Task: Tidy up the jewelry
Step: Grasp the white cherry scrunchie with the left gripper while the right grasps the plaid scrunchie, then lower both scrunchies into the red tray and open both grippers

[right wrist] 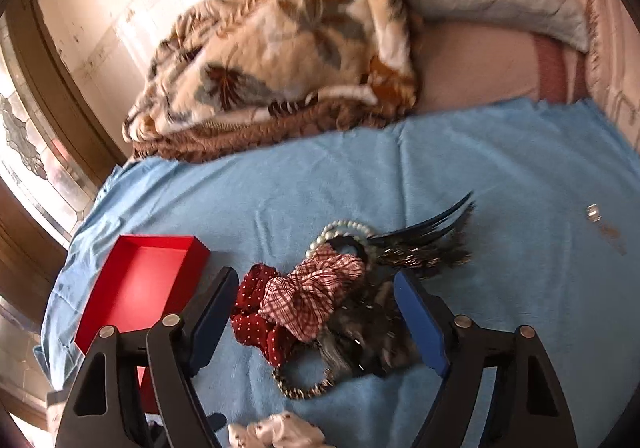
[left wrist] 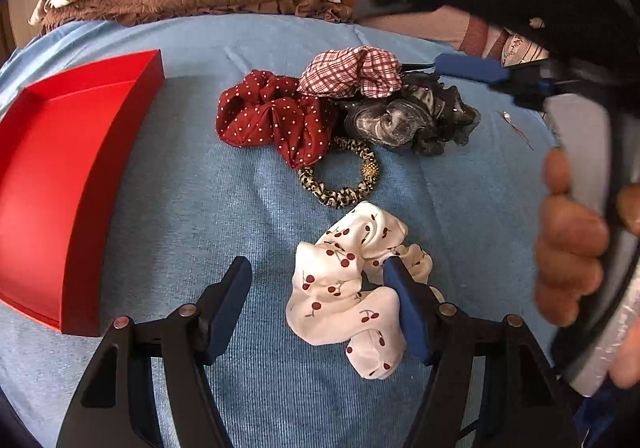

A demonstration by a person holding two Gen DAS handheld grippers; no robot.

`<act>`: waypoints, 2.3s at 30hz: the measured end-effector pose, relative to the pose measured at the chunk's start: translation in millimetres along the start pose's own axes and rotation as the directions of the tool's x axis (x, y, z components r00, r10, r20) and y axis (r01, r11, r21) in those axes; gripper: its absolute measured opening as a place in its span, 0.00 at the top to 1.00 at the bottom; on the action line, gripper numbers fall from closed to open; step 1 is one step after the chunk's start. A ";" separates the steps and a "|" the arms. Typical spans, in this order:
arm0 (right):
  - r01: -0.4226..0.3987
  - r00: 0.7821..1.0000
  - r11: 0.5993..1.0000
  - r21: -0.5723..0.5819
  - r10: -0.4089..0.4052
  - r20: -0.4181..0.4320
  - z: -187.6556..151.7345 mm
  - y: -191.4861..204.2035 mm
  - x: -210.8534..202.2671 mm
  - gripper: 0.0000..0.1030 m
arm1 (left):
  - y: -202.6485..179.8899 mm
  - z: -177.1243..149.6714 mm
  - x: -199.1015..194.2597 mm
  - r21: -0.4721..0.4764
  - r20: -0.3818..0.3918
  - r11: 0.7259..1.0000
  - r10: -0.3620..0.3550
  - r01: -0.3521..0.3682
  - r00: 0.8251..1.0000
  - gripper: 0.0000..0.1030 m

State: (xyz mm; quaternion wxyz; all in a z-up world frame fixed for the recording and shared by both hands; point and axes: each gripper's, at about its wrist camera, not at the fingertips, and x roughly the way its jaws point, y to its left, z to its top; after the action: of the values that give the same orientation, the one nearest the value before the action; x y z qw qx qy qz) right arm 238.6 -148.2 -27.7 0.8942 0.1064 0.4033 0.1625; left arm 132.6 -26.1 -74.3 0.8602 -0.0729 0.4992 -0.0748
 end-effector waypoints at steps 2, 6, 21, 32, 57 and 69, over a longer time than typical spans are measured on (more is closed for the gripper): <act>0.013 1.000 1.000 -0.003 -0.014 -0.027 -0.4 -0.3 13.7 0.26 | 1.1 0.1 2.1 -0.007 -0.008 1.000 -0.005 0.005 1.000 0.41; 0.025 0.998 1.000 0.004 -0.025 -0.065 -2.1 -5.0 27.8 0.53 | -0.3 -1.2 2.2 -0.002 -0.012 1.000 -0.001 0.001 1.000 0.75; -0.009 1.000 0.999 -0.037 0.010 0.014 -6.4 12.5 -39.9 0.94 | 6.3 2.9 -67.4 -0.055 0.074 0.998 -0.033 0.037 0.997 0.88; -0.083 0.996 0.989 -0.119 0.087 0.030 -11.8 79.5 -86.4 0.94 | 89.1 16.9 -128.6 -0.150 0.177 0.986 0.092 -0.065 0.980 0.88; -0.132 0.980 0.980 -0.149 0.107 -0.167 6.1 201.3 113.7 0.93 | 294.0 118.8 -31.6 -0.238 0.034 0.916 0.341 -0.323 0.940 0.85; -0.099 0.987 0.982 -0.160 0.077 -0.141 4.5 194.4 112.9 0.55 | 292.9 117.0 -61.3 -0.288 0.120 0.913 0.332 -0.287 0.936 0.51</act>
State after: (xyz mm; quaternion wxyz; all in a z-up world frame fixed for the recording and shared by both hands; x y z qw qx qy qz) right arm 272.4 73.7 -39.8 0.8628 0.0382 0.4424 0.2418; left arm 220.6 278.8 -23.6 0.8820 -0.1134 0.4365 0.1369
